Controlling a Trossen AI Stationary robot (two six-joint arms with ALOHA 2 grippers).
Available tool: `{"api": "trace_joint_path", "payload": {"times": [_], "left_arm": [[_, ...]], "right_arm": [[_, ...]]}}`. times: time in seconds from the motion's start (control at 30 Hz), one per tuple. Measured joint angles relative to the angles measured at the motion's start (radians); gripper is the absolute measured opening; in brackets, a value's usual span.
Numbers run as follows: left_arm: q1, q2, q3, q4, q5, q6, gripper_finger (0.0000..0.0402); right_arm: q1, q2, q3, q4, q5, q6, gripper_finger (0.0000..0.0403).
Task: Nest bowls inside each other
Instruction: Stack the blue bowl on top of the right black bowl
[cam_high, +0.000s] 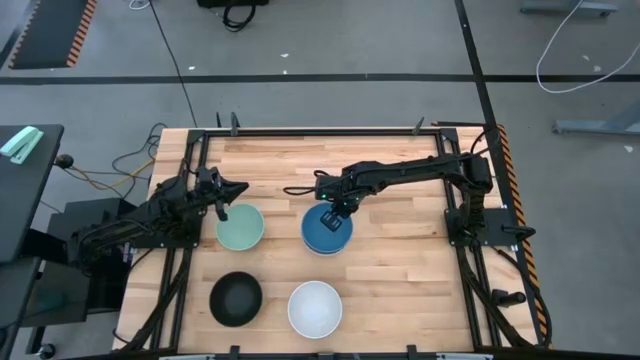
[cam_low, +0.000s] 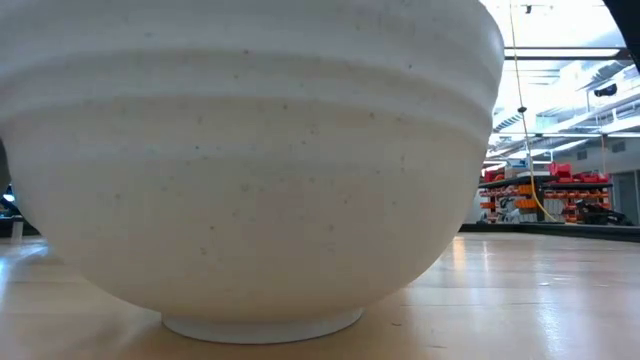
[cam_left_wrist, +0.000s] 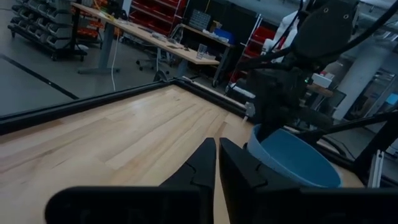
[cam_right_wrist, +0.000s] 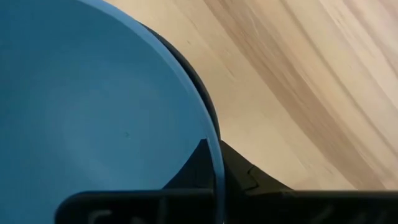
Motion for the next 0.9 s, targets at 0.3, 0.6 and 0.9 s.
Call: {"api": "trace_joint_path", "payload": {"times": [0.3,0.6,0.9], "left_arm": [[0.000,0.000,0.000,0.001,0.000,0.003,0.0036],[0.000,0.000,0.000,0.001,0.000,0.002,0.0024],[0.000,0.000,0.000,0.002,0.000,0.002,0.0034]], "right_arm": [[0.000,-0.001,0.027,0.016,0.000,0.000,0.0044],[0.004,-0.001,0.049,0.011,0.000,0.018,0.0081],[0.009,-0.011,0.049,0.007,0.000,0.014,0.0111]]}}
